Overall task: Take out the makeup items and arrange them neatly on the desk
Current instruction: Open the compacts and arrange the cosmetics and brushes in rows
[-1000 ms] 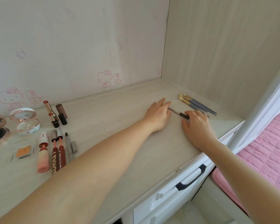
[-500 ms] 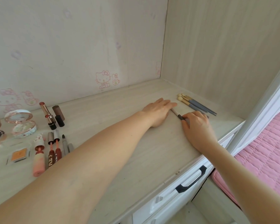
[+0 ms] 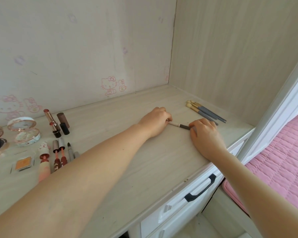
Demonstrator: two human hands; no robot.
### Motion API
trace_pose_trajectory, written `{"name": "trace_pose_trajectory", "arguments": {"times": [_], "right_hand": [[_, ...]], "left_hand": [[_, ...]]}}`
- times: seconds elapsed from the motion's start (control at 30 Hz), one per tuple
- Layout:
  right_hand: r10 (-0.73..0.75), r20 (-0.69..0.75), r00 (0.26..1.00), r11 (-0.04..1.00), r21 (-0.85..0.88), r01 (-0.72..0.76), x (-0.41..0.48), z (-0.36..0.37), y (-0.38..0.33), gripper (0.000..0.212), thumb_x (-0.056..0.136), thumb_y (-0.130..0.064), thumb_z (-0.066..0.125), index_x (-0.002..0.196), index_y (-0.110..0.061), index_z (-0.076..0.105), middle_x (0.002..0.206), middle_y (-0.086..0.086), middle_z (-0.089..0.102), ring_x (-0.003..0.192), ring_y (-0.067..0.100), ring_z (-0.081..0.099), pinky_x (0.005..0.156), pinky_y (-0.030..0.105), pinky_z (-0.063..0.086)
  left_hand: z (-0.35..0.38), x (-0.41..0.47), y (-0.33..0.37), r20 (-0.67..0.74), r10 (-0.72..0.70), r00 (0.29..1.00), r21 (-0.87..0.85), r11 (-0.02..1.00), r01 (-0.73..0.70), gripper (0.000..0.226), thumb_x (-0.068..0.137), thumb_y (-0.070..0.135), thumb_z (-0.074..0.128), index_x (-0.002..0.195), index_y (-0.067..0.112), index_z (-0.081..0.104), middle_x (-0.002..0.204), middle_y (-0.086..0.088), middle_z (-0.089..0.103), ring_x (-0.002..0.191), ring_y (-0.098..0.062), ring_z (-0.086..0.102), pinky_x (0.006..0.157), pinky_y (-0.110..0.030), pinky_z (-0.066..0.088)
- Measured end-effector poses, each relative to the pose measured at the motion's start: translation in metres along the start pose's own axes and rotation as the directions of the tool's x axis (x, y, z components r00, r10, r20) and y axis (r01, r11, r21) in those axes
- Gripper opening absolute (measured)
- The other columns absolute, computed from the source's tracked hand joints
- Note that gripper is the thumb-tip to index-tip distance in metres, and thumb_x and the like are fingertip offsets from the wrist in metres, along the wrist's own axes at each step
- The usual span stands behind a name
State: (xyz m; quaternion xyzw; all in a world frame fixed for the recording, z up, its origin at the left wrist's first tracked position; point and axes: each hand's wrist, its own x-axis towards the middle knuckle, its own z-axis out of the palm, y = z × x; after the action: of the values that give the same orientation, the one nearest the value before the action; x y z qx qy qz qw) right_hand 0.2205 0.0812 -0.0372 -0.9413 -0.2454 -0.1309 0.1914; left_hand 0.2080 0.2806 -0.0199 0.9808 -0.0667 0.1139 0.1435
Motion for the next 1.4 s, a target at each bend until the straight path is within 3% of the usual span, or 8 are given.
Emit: {"name": "trace_pose_trajectory", "arguments": {"times": [0.2, 0.37, 0.5, 0.7, 0.9, 1.1, 1.27, 1.4], "right_hand": [[-0.119, 0.009, 0.993, 0.990, 0.075, 0.118, -0.003, -0.006, -0.004, 0.021, 0.096, -0.018, 0.050, 0.107, -0.013, 0.067, 0.107, 0.003, 0.061, 0.100, 0.024, 0.053, 0.086, 0.034, 0.046], [-0.189, -0.017, 0.982, 0.973, 0.131, 0.190, -0.016, -0.007, -0.015, 0.014, 0.094, -0.018, 0.053, 0.100, -0.015, 0.066, 0.096, 0.000, 0.064, 0.098, 0.023, 0.053, 0.083, 0.034, 0.046], [-0.155, 0.006, 0.988, 0.956, 0.253, 0.149, -0.031, -0.009, -0.037, 0.011, 0.094, -0.025, 0.053, 0.102, -0.025, 0.061, 0.095, -0.005, 0.060, 0.090, 0.013, 0.052, 0.077, 0.027, 0.042], [-0.237, -0.053, 0.970, 0.893, 0.380, 0.240, -0.047, -0.011, -0.079, 0.014, 0.088, -0.019, 0.064, 0.095, -0.030, 0.064, 0.086, -0.010, 0.064, 0.085, -0.005, 0.052, 0.073, 0.006, 0.036], [-0.260, -0.093, 0.961, 0.837, 0.474, 0.273, -0.066, -0.017, -0.131, 0.028, 0.083, -0.012, 0.069, 0.088, -0.038, 0.058, 0.087, -0.009, 0.064, 0.087, 0.003, 0.058, 0.075, 0.020, 0.046], [-0.317, -0.116, 0.941, 0.782, 0.530, 0.329, -0.091, -0.022, -0.178, 0.029, 0.082, -0.008, 0.069, 0.085, -0.034, 0.058, 0.086, -0.011, 0.063, 0.085, 0.004, 0.056, 0.072, 0.012, 0.042], [-0.413, -0.075, 0.908, 0.725, 0.576, 0.378, -0.112, -0.015, -0.220, 0.030, 0.083, -0.012, 0.070, 0.097, -0.035, 0.060, 0.090, -0.015, 0.063, 0.087, 0.005, 0.057, 0.074, 0.013, 0.044], [-0.525, -0.066, 0.849, 0.686, 0.557, 0.468, -0.124, -0.006, -0.248, 0.020, 0.089, -0.022, 0.061, 0.107, -0.029, 0.067, 0.089, -0.018, 0.060, 0.089, 0.004, 0.053, 0.076, 0.014, 0.042]], "left_hand": [[-0.010, -0.031, 0.009, -0.001, 0.004, 1.000, -0.017, 1.000, -0.004, 0.020, 0.097, 0.019, 0.050, 0.107, 0.015, 0.066, 0.106, -0.005, 0.054, 0.109, -0.023, 0.048, 0.089, -0.041, 0.045], [-0.031, -0.067, 0.012, -0.002, 0.015, 1.000, -0.075, 0.997, -0.015, 0.015, 0.096, 0.013, 0.048, 0.101, 0.010, 0.062, 0.105, -0.005, 0.051, 0.093, -0.027, 0.056, 0.083, -0.041, 0.046], [-0.050, -0.103, 0.009, -0.020, 0.019, 1.000, -0.097, 0.995, -0.021, 0.010, 0.096, 0.012, 0.047, 0.100, 0.013, 0.056, 0.102, 0.000, 0.057, 0.091, -0.022, 0.055, 0.081, -0.038, 0.045], [-0.081, -0.160, 0.000, -0.072, -0.063, 0.995, -0.125, 0.991, 0.054, 0.006, 0.094, 0.013, 0.053, 0.099, 0.016, 0.056, 0.093, 0.004, 0.061, 0.086, -0.017, 0.058, 0.077, -0.036, 0.047], [-0.107, -0.215, -0.009, -0.205, -0.149, 0.967, -0.148, 0.982, 0.120, 0.012, 0.087, 0.014, 0.065, 0.093, 0.020, 0.058, 0.087, 0.013, 0.059, 0.081, -0.007, 0.058, 0.076, -0.031, 0.050], [-0.122, -0.271, -0.019, -0.275, -0.285, 0.918, -0.275, 0.939, 0.208, 0.014, 0.084, 0.026, 0.072, 0.096, 0.025, 0.065, 0.086, 0.016, 0.060, 0.083, 0.002, 0.056, 0.070, -0.011, 0.042], [-0.132, -0.319, -0.031, -0.351, -0.307, 0.885, -0.277, 0.937, 0.215, 0.007, 0.083, 0.019, 0.073, 0.089, 0.021, 0.070, 0.084, 0.015, 0.063, 0.083, -0.002, 0.057, 0.069, -0.009, 0.039], [-0.141, -0.355, -0.042, -0.371, -0.343, 0.863, -0.288, 0.926, 0.245, 0.006, 0.083, 0.026, 0.072, 0.087, 0.027, 0.068, 0.085, 0.016, 0.065, 0.084, -0.004, 0.060, 0.073, -0.015, 0.042]]}}
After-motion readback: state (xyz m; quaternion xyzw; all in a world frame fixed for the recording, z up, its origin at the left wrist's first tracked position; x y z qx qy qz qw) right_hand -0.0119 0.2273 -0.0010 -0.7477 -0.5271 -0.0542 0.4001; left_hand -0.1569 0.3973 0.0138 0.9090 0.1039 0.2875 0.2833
